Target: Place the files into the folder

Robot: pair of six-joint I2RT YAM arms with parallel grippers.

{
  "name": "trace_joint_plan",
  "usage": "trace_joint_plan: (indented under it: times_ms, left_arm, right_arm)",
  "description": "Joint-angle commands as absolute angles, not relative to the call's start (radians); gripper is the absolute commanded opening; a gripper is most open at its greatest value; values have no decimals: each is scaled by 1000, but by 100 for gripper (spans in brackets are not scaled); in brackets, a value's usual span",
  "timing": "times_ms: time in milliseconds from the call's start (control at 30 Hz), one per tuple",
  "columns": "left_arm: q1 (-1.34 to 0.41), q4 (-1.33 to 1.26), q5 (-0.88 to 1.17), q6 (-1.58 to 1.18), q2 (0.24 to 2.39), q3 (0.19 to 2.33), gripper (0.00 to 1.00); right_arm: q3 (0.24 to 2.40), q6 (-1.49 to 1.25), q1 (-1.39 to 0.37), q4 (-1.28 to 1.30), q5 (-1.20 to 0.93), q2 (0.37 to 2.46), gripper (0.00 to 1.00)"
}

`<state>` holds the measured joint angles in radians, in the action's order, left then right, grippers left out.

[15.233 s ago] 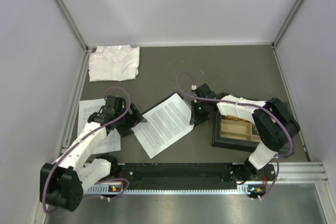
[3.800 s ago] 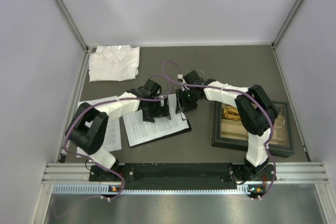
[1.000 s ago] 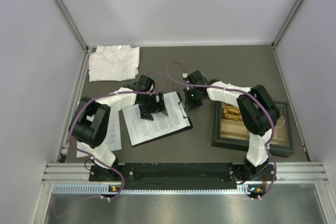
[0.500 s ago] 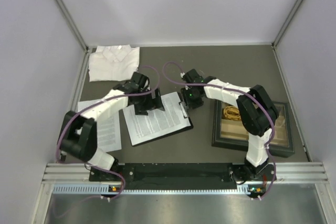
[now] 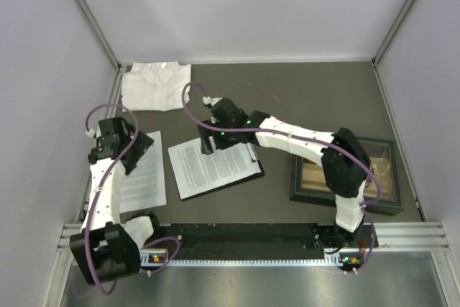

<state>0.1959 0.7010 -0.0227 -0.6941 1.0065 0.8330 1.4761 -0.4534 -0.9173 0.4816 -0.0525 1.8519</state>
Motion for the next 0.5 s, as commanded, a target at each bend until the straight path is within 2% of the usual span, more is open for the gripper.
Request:
trace_joint_plan:
  times_ms: [0,200,467]
  left_arm:
    - [364,683,37,-755,1045,746,98]
    - [529,623,155,-818,1135,661,98]
    - [620,595,204,-883,1114,548,96]
  right_arm:
    - [1656,-543,-1020,322,-135,2018,77]
    - [1896,-583,-1097,293,-181,2215,77]
    - [1970,-672,-1109,275,-250,2384,72]
